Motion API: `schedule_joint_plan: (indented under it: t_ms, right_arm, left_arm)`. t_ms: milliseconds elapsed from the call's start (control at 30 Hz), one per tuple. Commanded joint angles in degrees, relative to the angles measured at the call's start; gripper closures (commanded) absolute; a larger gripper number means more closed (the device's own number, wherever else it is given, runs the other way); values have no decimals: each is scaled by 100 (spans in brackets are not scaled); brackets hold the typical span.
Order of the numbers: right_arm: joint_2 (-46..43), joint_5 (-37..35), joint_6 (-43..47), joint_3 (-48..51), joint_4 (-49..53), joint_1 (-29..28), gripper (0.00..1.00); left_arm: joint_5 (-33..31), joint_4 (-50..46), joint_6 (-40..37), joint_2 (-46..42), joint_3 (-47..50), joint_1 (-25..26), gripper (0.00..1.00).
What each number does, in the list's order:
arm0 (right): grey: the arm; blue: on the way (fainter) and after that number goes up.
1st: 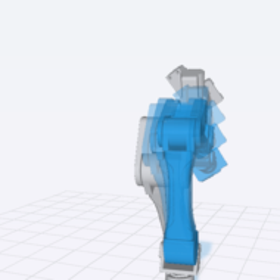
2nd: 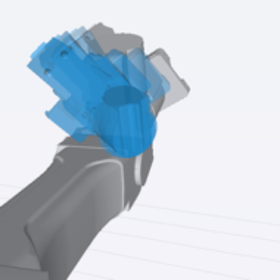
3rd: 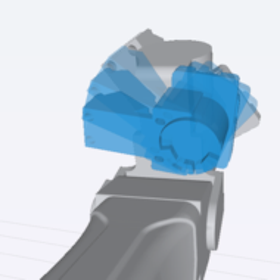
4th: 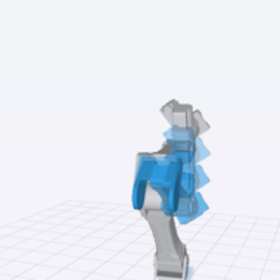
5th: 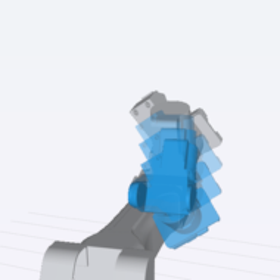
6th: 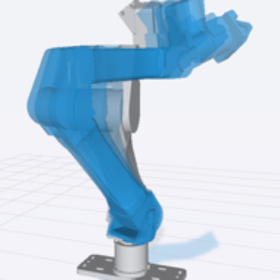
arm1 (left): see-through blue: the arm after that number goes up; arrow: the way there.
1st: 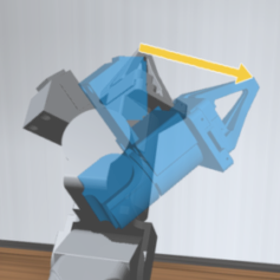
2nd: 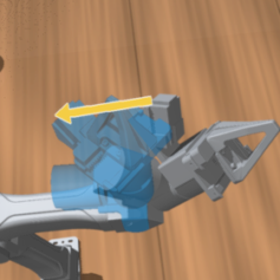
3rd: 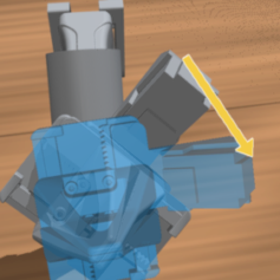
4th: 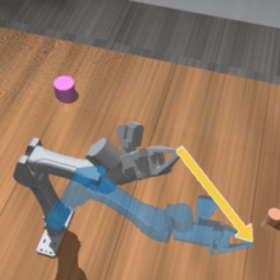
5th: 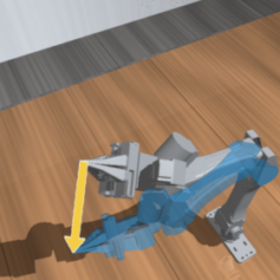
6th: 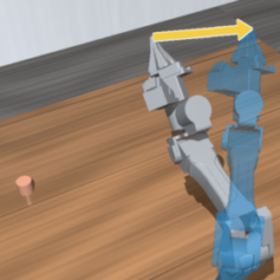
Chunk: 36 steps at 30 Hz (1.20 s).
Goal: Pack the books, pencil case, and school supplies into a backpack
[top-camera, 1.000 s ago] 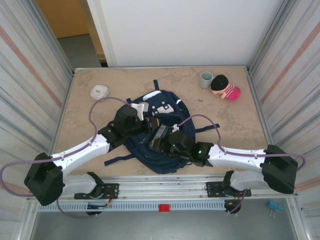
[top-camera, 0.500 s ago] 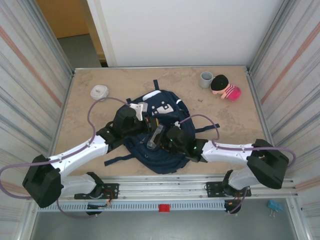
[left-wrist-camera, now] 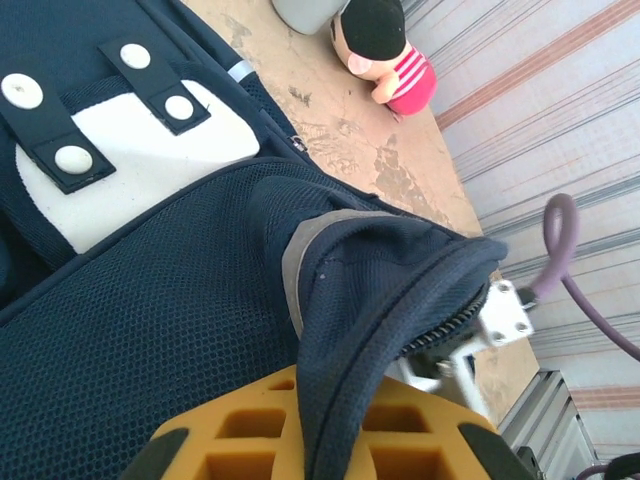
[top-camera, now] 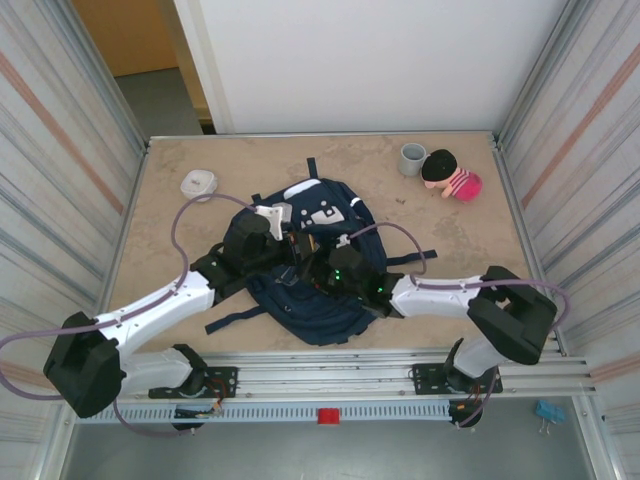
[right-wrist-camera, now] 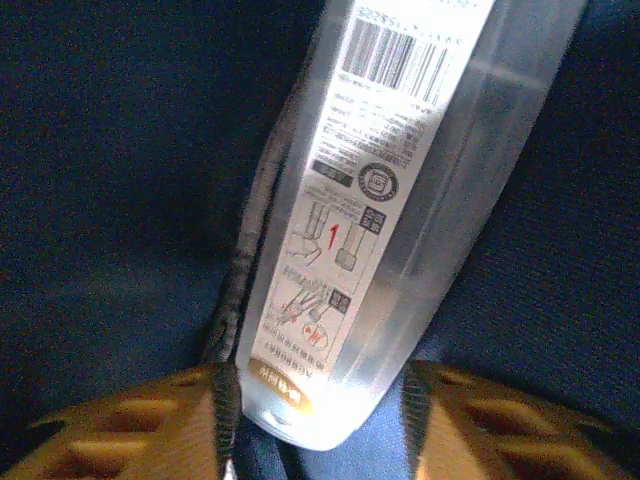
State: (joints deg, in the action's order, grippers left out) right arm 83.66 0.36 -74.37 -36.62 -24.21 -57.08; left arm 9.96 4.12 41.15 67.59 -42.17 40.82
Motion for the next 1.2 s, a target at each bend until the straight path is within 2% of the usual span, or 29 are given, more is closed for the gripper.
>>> schedule_joint_plan:
  t_ms: [0,100,167,200,267,333,400,500,633,800,933,1067,1133,1167]
  right_arm:
    - [-695,12,472,294,59,-36,46]
    - [-1318,-100,669,475,519,-140,44]
    - [-1742,-158,1010,592,807,-138,42]
    - [-1980,-172,1098,649,931,-105,40]
    - [-2396,-210,1170,738,1137,-44,26]
    - [-2802,-115,1137,873,1126,104,16]
    - [-3043,-28,907,998,1108,264,8]
    - [-3115,332,536,1175,877,606,5]
    - [-2970,579,169,1286,631,792,5]
    - [-2602,800,33,1266,265,829,7]
    - [-2170,1056,2,1096,125,876,19]
    - [-1764,1155,-70,902,59,898,27]
    - [-1612,1191,-91,806,81,941,35]
    - [-1560,1246,-64,729,169,986,43]
  left_arm:
    - [-180,166,-168,-247,50,-56,93]
    - [-158,32,-285,-219,54,-65,90]
    - [4,10,-410,-216,82,-65,84]
    - [124,12,-492,-222,101,-59,77]
    - [294,-38,-578,-266,157,-62,63]
    - [355,-137,-621,-383,241,-81,48]
    - [376,-191,-635,-540,348,-108,37]
    - [354,-261,-684,-836,505,-155,27]
    - [147,-453,-757,-1276,754,-259,22]
    - [-127,-967,-845,-1803,1074,-526,22]
    - [-293,-902,-941,-2132,1511,-607,23]
    - [-341,-715,-719,-2325,1814,-655,22]
    - [-335,-706,-704,-2357,1844,-667,22]
    - [-316,-719,-763,-2367,1844,-678,22]
